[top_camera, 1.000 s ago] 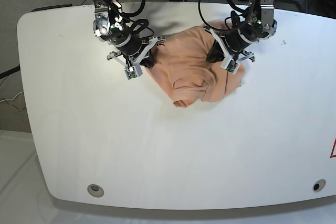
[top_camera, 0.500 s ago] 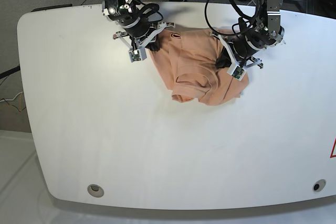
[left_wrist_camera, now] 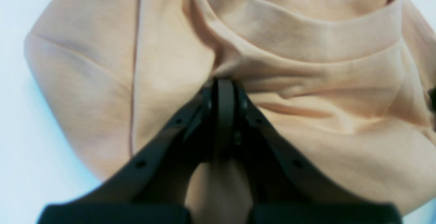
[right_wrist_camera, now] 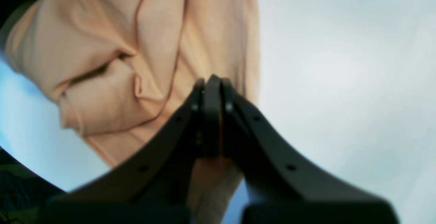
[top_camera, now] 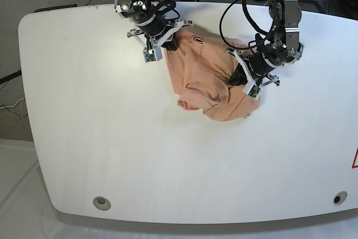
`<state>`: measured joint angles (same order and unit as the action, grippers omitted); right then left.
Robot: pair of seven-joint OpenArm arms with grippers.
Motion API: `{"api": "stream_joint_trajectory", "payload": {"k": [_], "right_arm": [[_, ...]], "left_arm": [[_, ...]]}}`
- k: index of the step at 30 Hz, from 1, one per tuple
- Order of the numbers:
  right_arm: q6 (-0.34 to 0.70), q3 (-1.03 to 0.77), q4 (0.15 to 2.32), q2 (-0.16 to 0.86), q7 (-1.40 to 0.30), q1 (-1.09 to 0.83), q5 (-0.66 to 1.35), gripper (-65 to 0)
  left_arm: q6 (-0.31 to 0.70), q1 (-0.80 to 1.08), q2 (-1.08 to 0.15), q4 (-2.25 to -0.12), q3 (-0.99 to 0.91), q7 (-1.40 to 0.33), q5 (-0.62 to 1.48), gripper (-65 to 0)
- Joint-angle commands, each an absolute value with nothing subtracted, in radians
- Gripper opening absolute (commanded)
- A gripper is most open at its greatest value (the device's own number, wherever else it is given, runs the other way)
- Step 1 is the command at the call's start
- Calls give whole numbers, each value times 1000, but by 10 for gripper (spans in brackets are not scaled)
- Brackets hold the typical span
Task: Fold the T-shirt properly
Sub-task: 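Spread both grippers apart along the shirt's sides to square the bundle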
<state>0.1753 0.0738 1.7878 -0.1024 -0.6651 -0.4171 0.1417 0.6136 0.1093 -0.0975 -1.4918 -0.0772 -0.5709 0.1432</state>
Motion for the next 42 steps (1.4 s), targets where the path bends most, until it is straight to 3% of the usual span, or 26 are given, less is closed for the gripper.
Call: {"api": "stream_joint_trajectory", "payload": {"k": [1,11,19,42], "right_arm": [[173,76,1801,-104,-670,-421,143,-650],[173,77,1804,-101,-670,-394,145,-650],[173,81,1805,-99,-673,-323,148,-650],[171,165,1874,-76,-722,-232,140,-650]], "left_arm": [[636,85,-101,-1460,-77,-596,122,-641],[653,58,-97,-1440,-77,-601,122,-641],[651,96,-97,-1549,-81,-605,120,-641],[651,77,-77,-1807,-117,-837,116,-641]]}}
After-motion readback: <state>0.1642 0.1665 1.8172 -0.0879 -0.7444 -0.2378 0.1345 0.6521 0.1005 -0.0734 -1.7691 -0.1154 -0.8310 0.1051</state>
